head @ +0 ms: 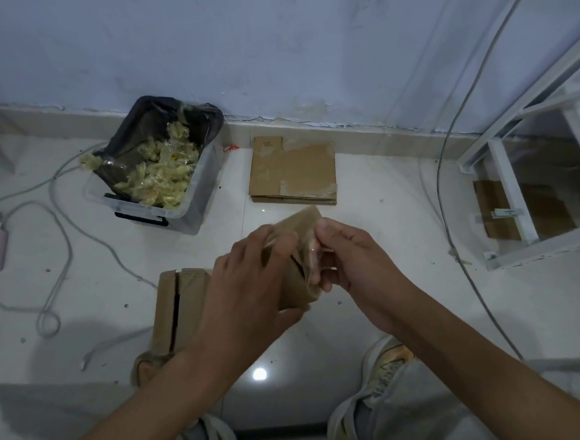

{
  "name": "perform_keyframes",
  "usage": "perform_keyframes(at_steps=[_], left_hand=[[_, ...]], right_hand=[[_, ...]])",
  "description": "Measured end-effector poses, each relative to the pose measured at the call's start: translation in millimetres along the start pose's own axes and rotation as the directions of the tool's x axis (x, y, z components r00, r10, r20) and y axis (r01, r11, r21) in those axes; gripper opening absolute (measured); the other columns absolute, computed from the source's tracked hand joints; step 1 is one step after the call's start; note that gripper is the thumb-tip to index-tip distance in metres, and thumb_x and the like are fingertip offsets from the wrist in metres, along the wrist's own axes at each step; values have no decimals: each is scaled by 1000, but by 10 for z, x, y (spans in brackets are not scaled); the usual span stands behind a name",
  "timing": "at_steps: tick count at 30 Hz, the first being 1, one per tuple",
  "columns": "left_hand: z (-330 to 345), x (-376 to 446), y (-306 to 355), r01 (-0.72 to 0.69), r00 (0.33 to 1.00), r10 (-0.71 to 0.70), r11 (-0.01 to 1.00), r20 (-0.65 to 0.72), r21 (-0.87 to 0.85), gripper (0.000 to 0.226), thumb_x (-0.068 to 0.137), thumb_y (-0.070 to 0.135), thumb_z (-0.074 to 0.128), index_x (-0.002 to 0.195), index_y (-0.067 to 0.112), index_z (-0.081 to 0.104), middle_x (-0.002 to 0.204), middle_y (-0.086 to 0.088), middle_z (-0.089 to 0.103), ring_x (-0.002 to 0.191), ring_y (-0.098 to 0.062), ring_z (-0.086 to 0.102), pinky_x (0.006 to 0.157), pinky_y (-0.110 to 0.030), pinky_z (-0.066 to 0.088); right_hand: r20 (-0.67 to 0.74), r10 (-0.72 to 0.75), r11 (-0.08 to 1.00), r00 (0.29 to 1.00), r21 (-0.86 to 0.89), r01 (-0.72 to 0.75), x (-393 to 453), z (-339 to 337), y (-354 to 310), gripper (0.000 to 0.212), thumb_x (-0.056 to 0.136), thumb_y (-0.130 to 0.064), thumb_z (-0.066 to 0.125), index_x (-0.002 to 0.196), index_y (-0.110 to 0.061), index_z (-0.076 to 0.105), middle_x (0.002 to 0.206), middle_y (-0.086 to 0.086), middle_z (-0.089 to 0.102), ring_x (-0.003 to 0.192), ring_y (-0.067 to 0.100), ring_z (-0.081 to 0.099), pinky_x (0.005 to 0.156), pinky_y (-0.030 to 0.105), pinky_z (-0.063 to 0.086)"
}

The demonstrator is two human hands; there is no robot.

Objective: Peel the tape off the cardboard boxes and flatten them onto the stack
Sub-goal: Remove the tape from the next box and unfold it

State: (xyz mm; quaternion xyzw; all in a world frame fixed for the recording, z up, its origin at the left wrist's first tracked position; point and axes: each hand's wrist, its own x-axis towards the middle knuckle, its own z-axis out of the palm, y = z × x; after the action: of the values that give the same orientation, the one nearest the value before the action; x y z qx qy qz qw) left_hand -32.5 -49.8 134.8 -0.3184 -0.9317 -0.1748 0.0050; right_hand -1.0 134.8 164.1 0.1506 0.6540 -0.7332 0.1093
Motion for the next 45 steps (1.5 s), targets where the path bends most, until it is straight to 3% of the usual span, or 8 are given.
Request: perform_keyframes(at_steps=[5,9,16,22,28,33,37,45], left_hand=[[-192,57,-108,114,993,-114,978,10,-173,96,62,58,89,141,35,40,130,11,54,96,-8,59,66,-15,39],[-252,65,-218,126,992,-124,986,24,-112,92,65,64,84,141,41,37,133,15,50,100,-11,62,64,-32,57],[-242,56,-179,127,989,-121,989,83,-69,83,73,60,82,143,45,41,137,3,47,103,-18,64,64,-23,47],[-235,54,-185,78,994,-77,997,82,-11,76,73,58,80,140,41,46,137,-1,45,105,-21,61,64,-30,53],[-253,100,-247,-54,973,92,982,213,-179,75,75,56,79,140,45,41,138,6,37,110,-16,52,77,-29,56],[-260,118,-305,65,960,84,861,268,-505,73,76,54,78,138,57,39,136,20,38,116,-6,53,86,-29,57],[-284,39,-293,-12,939,173,880,296,-475,66,86,55,70,142,61,36,151,21,22,115,-11,59,85,-31,61],[-366,49,-208,-129,856,390,798,341,-589,46,89,47,76,131,47,55,151,17,26,113,-7,59,83,-24,59]], right_hand=[[-150,150,966,977,235,-112,-9,-162,-22,45,113,-33,41,78,-13,61,68,6,53,56,14,43,52,23,38],[-48,189,959,981,225,-174,-19,-233,-36,48,112,-45,39,91,-8,63,87,12,67,65,20,61,52,28,43],[-75,44,936,996,-345,-68,-31,10,-92,63,83,-82,58,96,-22,67,74,-4,70,65,10,67,54,26,50],[-29,-80,884,996,-463,57,-70,35,59,26,102,-36,64,84,-19,72,68,-2,68,60,4,63,57,15,46],[407,79,778,910,-595,199,30,-395,-211,25,110,-23,52,93,-13,67,89,4,75,83,12,73,70,24,54],[434,126,943,892,-333,29,36,-458,-201,25,106,-29,54,89,-12,59,80,4,67,73,16,62,65,27,45],[445,160,974,881,-219,-66,10,-448,-90,19,104,-28,55,88,-19,61,79,5,61,71,14,58,66,28,43],[715,244,968,656,-222,-118,-23,-564,-178,23,107,-14,43,91,-6,57,77,3,56,68,13,56,70,27,53]])
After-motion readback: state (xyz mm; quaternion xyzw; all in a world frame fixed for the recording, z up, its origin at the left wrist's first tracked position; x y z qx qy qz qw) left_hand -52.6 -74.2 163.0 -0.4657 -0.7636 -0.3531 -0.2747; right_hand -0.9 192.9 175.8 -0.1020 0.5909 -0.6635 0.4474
